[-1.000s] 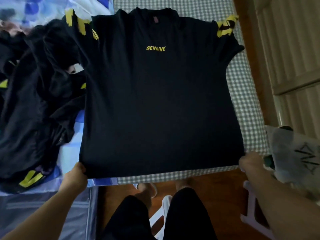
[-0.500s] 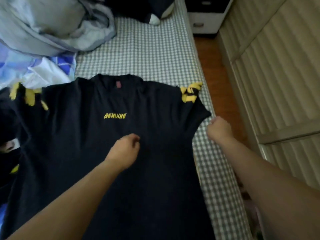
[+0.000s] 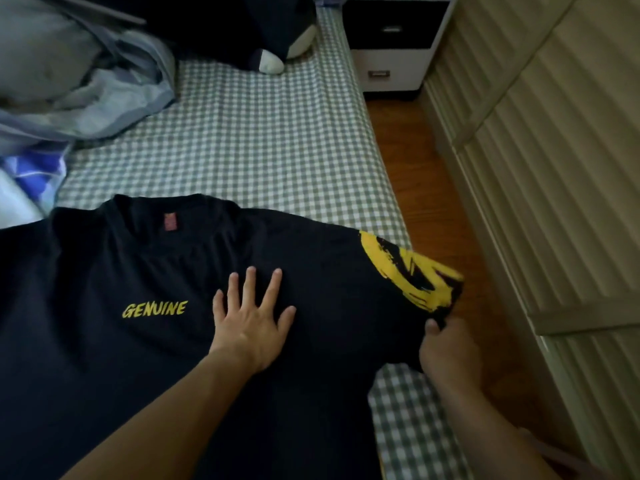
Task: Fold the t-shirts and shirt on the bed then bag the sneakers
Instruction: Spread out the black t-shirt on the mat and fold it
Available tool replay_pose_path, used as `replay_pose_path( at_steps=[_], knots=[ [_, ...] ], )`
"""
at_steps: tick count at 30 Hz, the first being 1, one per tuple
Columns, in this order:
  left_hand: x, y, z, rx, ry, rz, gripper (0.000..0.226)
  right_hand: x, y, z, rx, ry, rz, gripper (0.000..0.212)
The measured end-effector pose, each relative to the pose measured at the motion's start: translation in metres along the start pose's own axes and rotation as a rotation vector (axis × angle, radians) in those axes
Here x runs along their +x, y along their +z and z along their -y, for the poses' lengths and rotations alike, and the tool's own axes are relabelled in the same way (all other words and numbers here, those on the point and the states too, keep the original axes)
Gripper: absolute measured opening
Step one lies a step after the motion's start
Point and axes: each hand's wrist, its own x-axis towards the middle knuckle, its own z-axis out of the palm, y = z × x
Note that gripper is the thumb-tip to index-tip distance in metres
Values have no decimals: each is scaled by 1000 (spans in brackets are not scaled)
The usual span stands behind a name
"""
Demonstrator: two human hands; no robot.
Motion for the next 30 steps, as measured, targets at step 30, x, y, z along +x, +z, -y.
replay_pose_path(
  at_steps=[30],
  knots=[
    [48,-21,-20,54,-69,-230,70,9,-16,-9,655,141,423,17]
  ],
)
